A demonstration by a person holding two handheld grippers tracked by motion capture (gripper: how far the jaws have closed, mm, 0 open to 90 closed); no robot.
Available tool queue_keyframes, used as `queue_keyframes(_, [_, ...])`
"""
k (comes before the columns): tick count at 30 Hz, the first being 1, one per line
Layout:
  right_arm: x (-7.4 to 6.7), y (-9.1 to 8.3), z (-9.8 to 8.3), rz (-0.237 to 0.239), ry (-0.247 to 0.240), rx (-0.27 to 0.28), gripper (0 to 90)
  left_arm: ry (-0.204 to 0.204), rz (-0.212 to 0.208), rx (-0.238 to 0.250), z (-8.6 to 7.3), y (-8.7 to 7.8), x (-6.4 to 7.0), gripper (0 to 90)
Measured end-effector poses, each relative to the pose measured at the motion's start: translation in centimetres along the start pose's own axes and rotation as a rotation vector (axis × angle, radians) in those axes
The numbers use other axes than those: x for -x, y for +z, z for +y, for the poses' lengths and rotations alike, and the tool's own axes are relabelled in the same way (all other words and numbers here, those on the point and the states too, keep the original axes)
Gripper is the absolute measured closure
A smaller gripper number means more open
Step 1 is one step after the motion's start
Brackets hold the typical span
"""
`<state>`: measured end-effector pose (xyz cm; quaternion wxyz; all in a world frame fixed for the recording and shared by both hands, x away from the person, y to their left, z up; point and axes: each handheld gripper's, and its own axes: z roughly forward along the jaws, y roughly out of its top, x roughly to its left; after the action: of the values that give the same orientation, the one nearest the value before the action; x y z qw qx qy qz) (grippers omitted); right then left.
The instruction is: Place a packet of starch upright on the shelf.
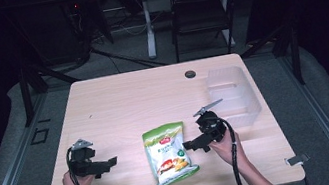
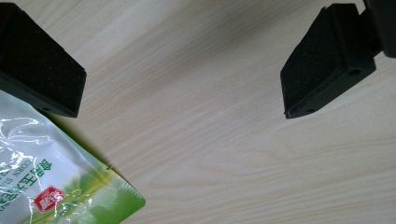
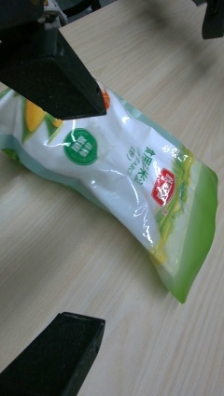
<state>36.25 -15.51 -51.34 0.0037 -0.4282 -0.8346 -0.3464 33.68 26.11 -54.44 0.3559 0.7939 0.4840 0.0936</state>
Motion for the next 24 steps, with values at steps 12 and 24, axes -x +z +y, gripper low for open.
queue_keyframes(12, [1.2, 4.0, 1.7, 0.029, 0.059, -0.055, 4.7, 0.011, -0.009, -0.005, 0.1, 0.2, 0.1, 0.2])
queue_keyframes(24, [1.7, 6.6, 2.6, 0.071, 0.135, -0.058, 11.9, 0.015, -0.029, -0.010, 0.2, 0.3, 0.1, 0.3])
